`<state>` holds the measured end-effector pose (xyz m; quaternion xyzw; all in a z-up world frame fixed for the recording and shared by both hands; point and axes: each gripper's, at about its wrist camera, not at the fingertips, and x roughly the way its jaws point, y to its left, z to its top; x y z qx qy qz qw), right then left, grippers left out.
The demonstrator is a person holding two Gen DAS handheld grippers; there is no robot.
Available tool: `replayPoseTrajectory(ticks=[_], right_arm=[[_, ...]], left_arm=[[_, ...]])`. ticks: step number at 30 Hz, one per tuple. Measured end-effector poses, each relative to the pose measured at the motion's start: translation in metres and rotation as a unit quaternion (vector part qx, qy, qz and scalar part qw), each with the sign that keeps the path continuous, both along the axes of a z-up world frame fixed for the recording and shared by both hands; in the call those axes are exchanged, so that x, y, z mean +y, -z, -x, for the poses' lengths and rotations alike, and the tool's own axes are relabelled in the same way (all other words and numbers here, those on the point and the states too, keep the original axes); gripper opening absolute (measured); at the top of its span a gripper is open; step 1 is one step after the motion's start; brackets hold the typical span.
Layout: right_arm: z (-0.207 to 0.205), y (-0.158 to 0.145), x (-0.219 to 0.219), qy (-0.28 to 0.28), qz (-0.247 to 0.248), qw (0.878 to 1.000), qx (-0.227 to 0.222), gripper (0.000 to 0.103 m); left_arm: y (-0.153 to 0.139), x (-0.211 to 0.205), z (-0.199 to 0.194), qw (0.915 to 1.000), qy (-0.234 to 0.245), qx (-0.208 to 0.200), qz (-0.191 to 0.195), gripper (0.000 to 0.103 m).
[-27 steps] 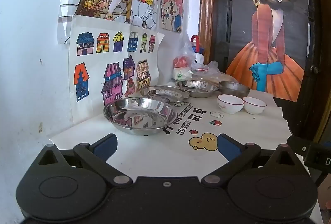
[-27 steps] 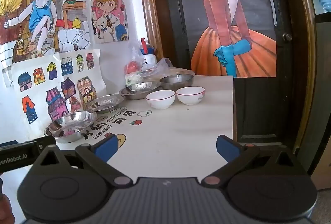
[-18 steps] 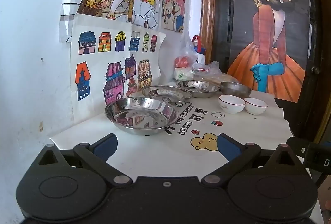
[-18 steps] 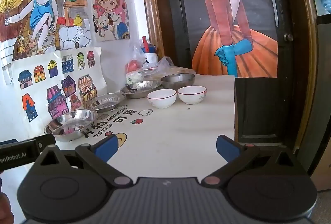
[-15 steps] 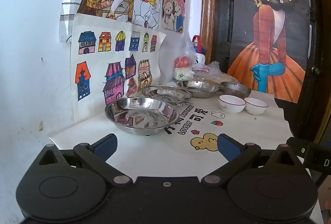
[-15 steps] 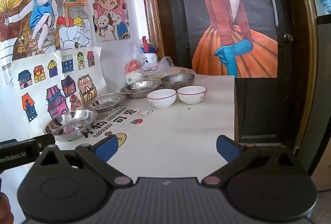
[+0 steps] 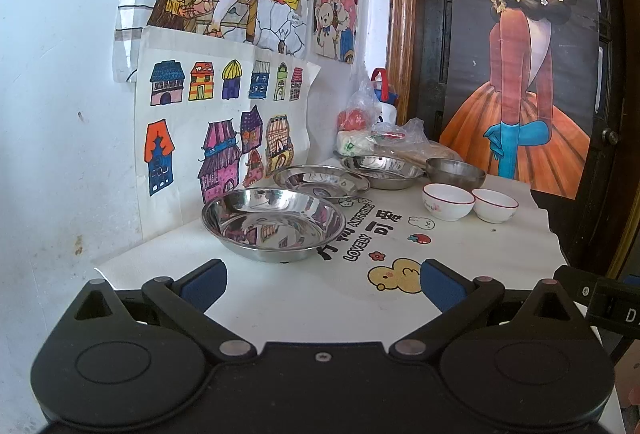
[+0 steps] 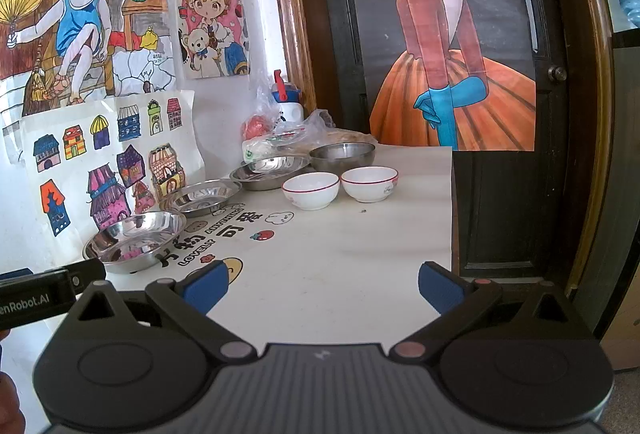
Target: Organize plates and bowls
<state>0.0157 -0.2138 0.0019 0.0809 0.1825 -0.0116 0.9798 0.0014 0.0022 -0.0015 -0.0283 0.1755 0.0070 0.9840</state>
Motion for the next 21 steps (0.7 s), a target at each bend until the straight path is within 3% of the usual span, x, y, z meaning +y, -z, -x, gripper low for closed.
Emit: replayPoseTrajectory(ticks=[21], right_arm=[[-0.0007, 0.0009, -0.0001, 0.0, 0.001, 1.0, 0.001, 0.103]], left_arm=[[-0.0001, 0.0018, -0.0007, 1.0, 0.0, 0.0, 0.0, 0.102]])
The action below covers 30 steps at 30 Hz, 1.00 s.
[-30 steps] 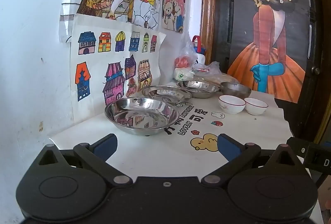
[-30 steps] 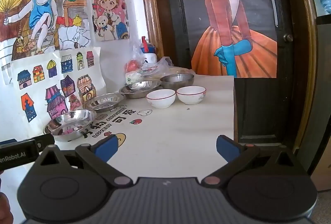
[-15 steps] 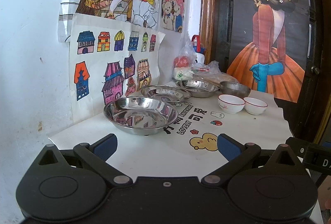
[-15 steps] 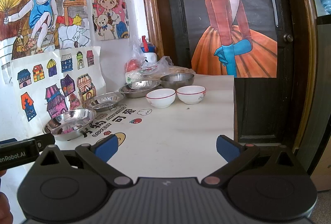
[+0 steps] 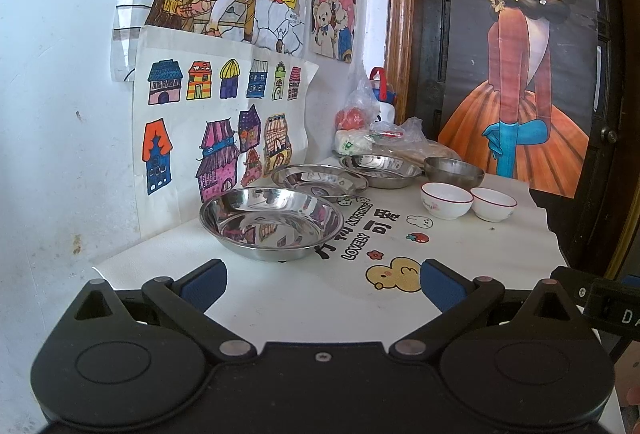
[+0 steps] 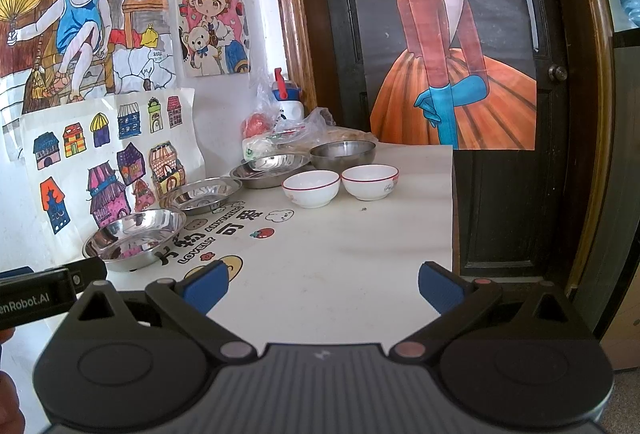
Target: Organize plates and bowls
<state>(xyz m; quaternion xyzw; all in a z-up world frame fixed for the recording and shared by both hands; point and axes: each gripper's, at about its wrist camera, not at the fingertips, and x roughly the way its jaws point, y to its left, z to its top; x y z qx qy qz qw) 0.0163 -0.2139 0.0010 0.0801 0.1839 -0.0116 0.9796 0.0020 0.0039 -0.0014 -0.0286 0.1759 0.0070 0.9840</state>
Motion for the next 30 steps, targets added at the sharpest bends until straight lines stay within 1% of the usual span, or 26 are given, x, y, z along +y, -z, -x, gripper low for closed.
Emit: replayPoseTrajectory(ticks=[30], right_arm=[[-0.0007, 0.0015, 0.0017, -0.001, 0.003, 1.0, 0.001, 0.103]], left_arm=[[0.0002, -0.0014, 0.0006, 1.0, 0.0, 0.001, 0.001, 0.102]])
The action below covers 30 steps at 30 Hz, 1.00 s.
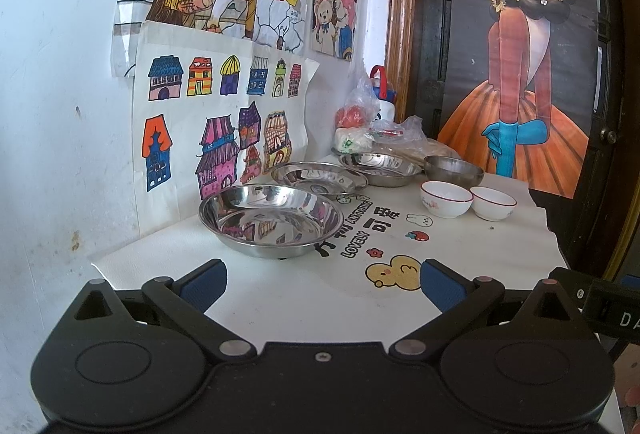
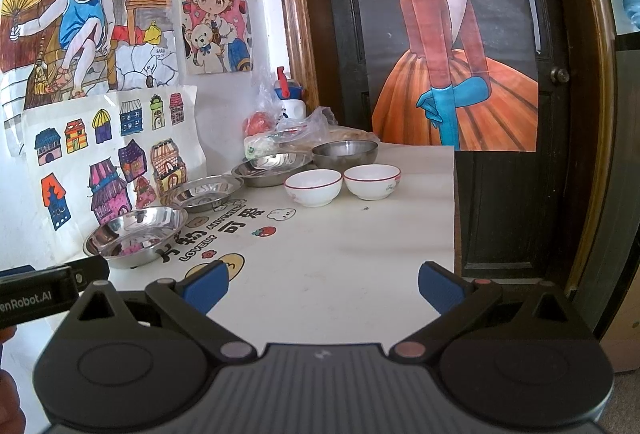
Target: Organize plates and bowls
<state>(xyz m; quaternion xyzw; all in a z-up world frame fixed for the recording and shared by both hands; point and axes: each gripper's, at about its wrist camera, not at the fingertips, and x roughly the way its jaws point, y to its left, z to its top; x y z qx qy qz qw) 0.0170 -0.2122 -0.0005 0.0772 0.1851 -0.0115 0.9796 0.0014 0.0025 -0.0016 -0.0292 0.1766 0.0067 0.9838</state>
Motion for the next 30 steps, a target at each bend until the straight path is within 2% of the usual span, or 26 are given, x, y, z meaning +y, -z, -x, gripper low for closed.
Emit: replayPoseTrajectory(ticks=[21, 24, 30], right_arm=[[-0.004, 0.004, 0.003, -0.003, 0.006, 1.0, 0.003, 0.103], [-0.007, 0.002, 0.007, -0.013, 0.021, 1.0, 0.004, 0.103], [-0.023, -0.013, 0.0, -0.066, 0.038, 0.997, 0.005, 0.103]], left_arm=[[0.002, -0.001, -0.001, 1.0, 0.0, 0.003, -0.002, 0.102], [0.008, -0.005, -0.005, 1.0, -0.003, 0.008, -0.003, 0.102], [-0.002, 0.01, -0.017, 0.9998, -0.014, 0.015, -0.01, 0.102]])
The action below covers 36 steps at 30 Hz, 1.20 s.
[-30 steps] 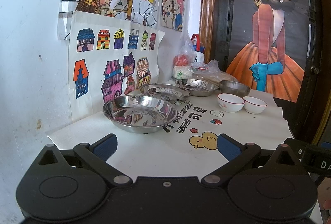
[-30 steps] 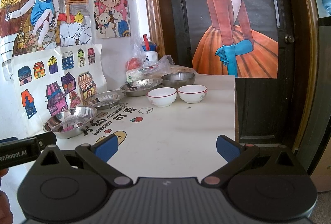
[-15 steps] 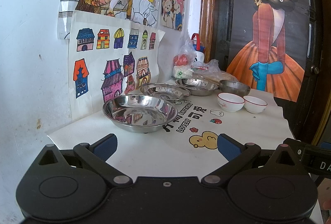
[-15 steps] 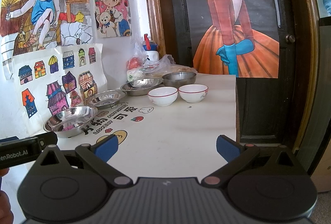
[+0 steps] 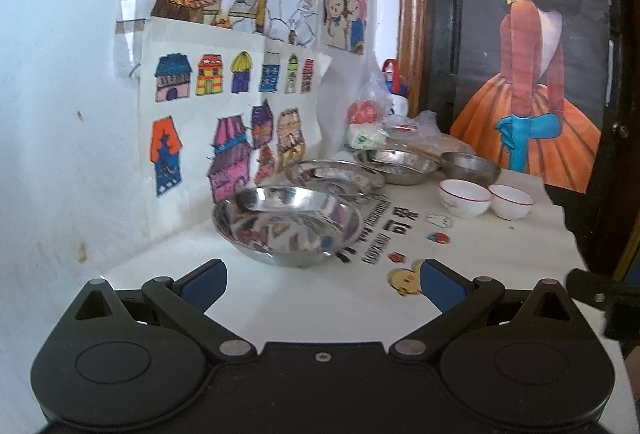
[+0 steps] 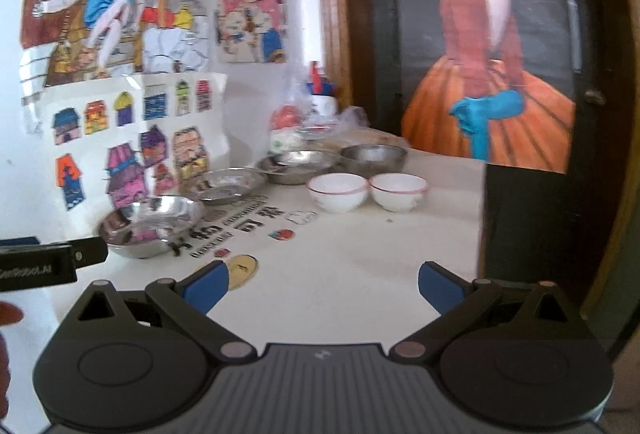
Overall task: Organize plates and bowls
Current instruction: 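Move both grippers to the large steel plate and close on its rim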
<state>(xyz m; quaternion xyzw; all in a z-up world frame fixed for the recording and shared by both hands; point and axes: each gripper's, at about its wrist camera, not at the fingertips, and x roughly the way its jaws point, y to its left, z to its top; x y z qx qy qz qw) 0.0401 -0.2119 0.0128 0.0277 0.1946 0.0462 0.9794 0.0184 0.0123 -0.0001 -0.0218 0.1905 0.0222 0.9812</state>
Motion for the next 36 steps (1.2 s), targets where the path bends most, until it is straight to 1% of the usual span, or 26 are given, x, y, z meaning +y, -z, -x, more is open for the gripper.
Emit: replayPoseTrajectory(ticks=[5, 9, 15, 18, 21, 24, 30, 32, 36], right_arm=[[-0.03, -0.03, -0.007, -0.065, 0.001, 0.998, 0.008, 0.103], [-0.064, -0.05, -0.003, -0.113, -0.005, 0.993, 0.029, 0.103], [-0.115, -0.061, 0.019, -0.156, 0.002, 0.986, 0.051, 0.103], [-0.139, -0.057, 0.036, -0.183, 0.005, 0.981, 0.061, 0.103], [-0.16, -0.046, 0.05, -0.206, 0.004, 0.975, 0.081, 0.103], [-0.18, -0.033, 0.061, -0.222, -0.003, 0.969, 0.105, 0.103], [-0.211, -0.014, 0.076, -0.241, -0.02, 0.962, 0.13, 0.102], [-0.219, -0.008, 0.081, -0.247, -0.023, 0.959, 0.135, 0.1], [-0.231, 0.002, 0.09, -0.26, -0.027, 0.954, 0.15, 0.091]], left_arm=[[-0.012, 0.027, -0.023, 0.9999, -0.008, 0.009, 0.002, 0.102], [-0.018, 0.049, -0.046, 0.9993, -0.024, 0.027, 0.01, 0.102], [-0.018, 0.074, -0.078, 0.9978, -0.039, 0.051, 0.014, 0.102], [-0.015, 0.083, -0.091, 0.9971, -0.042, 0.061, 0.018, 0.102], [-0.011, 0.087, -0.101, 0.9964, -0.042, 0.071, 0.023, 0.102], [-0.007, 0.09, -0.11, 0.9955, -0.041, 0.081, 0.028, 0.101], [0.0, 0.094, -0.127, 0.9942, -0.037, 0.095, 0.036, 0.099], [0.002, 0.095, -0.131, 0.9938, -0.036, 0.097, 0.039, 0.097], [0.005, 0.098, -0.139, 0.993, -0.035, 0.103, 0.046, 0.092]])
